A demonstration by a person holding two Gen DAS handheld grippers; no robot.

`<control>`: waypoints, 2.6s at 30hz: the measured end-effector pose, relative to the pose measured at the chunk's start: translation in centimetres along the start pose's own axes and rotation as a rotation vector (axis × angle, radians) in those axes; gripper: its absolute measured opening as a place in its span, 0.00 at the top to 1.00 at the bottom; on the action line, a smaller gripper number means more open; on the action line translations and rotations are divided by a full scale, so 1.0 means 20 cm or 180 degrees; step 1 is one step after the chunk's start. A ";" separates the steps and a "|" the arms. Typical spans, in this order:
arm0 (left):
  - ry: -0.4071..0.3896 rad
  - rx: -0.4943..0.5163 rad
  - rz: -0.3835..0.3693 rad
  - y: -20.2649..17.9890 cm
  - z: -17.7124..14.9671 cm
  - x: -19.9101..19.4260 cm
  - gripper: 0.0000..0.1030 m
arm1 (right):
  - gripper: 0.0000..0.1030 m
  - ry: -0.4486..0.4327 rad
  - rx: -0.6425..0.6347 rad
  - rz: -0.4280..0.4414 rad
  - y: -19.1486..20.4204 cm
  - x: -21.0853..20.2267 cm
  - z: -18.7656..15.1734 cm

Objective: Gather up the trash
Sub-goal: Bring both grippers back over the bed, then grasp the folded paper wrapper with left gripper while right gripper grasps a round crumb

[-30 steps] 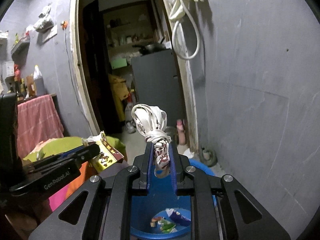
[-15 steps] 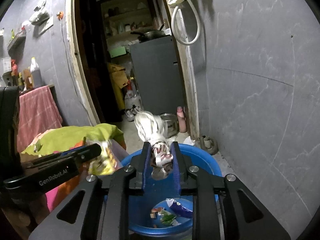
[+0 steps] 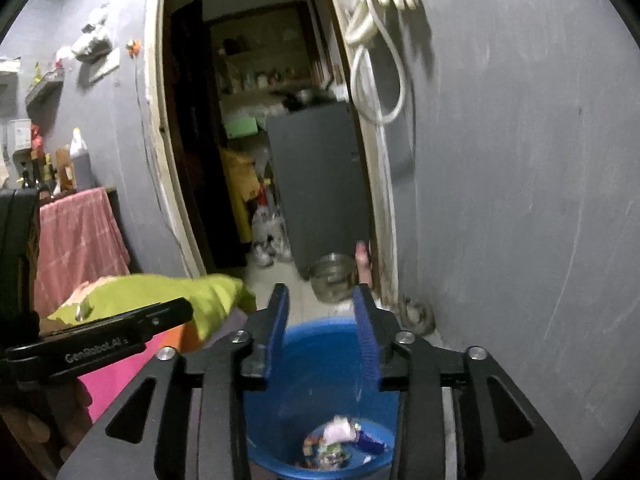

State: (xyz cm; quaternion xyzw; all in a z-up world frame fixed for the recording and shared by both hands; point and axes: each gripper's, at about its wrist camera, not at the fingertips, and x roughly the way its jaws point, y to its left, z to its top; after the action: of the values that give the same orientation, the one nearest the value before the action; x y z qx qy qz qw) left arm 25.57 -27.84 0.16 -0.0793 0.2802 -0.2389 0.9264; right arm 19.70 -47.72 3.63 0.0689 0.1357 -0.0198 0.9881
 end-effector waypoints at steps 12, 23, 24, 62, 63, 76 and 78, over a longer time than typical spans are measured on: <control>-0.0786 0.0005 0.0203 0.23 0.22 -0.56 0.18 | 0.24 -0.0558 -0.0086 0.0202 0.26 -0.23 0.23; -0.0949 0.0071 0.0530 0.53 0.18 -0.88 0.02 | 0.00 -0.0657 -0.0123 0.0536 0.56 -0.28 0.26; -0.0968 0.0073 0.0591 0.56 0.17 -0.91 0.02 | 0.00 -0.0669 -0.0124 0.0569 0.60 -0.27 0.25; 0.0573 -0.0306 0.0909 1.61 0.04 -0.29 0.04 | 0.30 0.1032 -0.0866 0.1261 1.36 0.64 -0.21; 0.0626 -0.0305 0.0892 1.61 0.04 -0.26 0.08 | 0.35 0.1098 -0.0873 0.1276 1.37 0.65 -0.22; 0.0877 -0.0321 0.0840 1.64 0.08 -0.13 0.41 | 0.63 0.1878 -0.0947 0.1453 1.44 0.80 -0.34; 0.0916 -0.0343 0.0844 1.66 0.09 -0.10 0.49 | 0.70 0.1976 -0.0931 0.1481 1.44 0.83 -0.36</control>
State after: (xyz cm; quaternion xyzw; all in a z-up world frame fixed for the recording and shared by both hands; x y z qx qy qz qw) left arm 38.26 2.11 -6.71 -0.0561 0.4301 -0.1083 0.8945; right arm 35.51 -18.52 -3.92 -0.0408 0.4095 0.2454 0.8777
